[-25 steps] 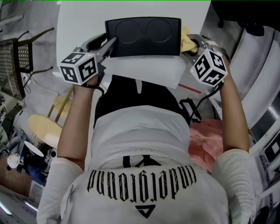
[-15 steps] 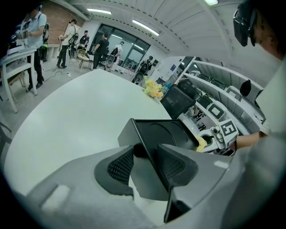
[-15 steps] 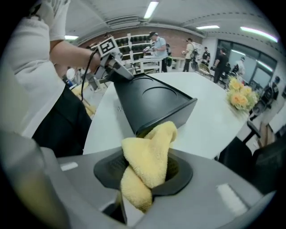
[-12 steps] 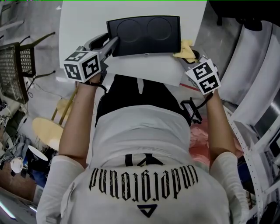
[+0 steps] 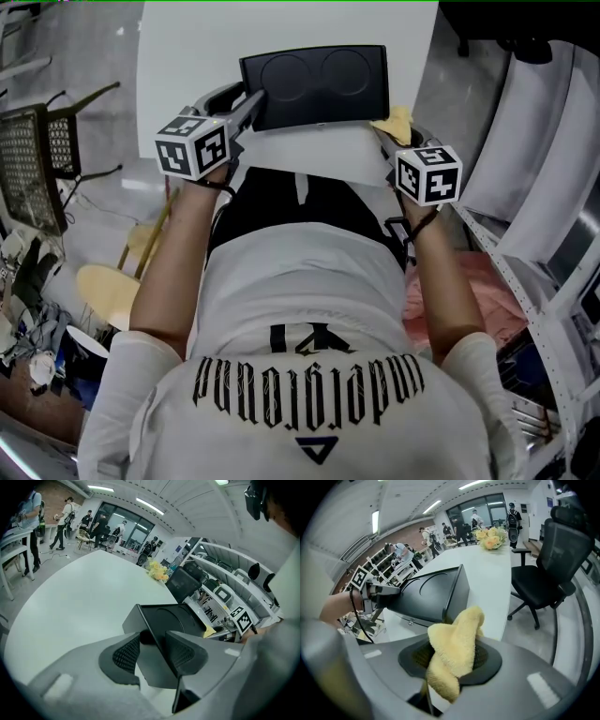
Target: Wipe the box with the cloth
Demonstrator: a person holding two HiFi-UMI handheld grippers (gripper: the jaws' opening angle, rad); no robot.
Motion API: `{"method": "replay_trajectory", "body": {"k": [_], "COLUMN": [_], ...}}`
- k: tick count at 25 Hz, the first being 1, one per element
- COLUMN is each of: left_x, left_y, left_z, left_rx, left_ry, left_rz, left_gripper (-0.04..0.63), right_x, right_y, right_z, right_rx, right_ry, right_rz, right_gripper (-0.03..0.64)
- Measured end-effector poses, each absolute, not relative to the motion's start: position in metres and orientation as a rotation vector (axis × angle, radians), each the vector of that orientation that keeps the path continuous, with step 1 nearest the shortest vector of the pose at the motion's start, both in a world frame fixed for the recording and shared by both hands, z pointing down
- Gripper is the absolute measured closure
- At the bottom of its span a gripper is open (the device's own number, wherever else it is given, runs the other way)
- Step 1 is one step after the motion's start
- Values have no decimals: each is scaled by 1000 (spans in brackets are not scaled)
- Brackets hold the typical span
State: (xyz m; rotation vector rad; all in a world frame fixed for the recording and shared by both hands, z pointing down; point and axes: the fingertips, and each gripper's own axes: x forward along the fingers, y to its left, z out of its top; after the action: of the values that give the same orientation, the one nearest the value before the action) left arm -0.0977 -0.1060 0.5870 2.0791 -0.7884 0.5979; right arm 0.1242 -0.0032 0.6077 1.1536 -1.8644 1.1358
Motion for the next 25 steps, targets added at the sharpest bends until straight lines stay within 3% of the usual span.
{"method": "replay_trajectory", "body": {"k": [13,25], "left_x": [-102,-94], "left_y": [-103,-98], "left_z": [561,409], "left_rx": [2140,2353], "left_ry": [-822,-994], "left_rz": [644,454], "left_gripper": [404,430], "right_x": [106,139], "right_y": [0,-31], "right_z": [543,423], "right_rx": [1223,1228], "right_ry": [-1976,-2245], "right_rz": [1109,786], "right_gripper": [488,486]}}
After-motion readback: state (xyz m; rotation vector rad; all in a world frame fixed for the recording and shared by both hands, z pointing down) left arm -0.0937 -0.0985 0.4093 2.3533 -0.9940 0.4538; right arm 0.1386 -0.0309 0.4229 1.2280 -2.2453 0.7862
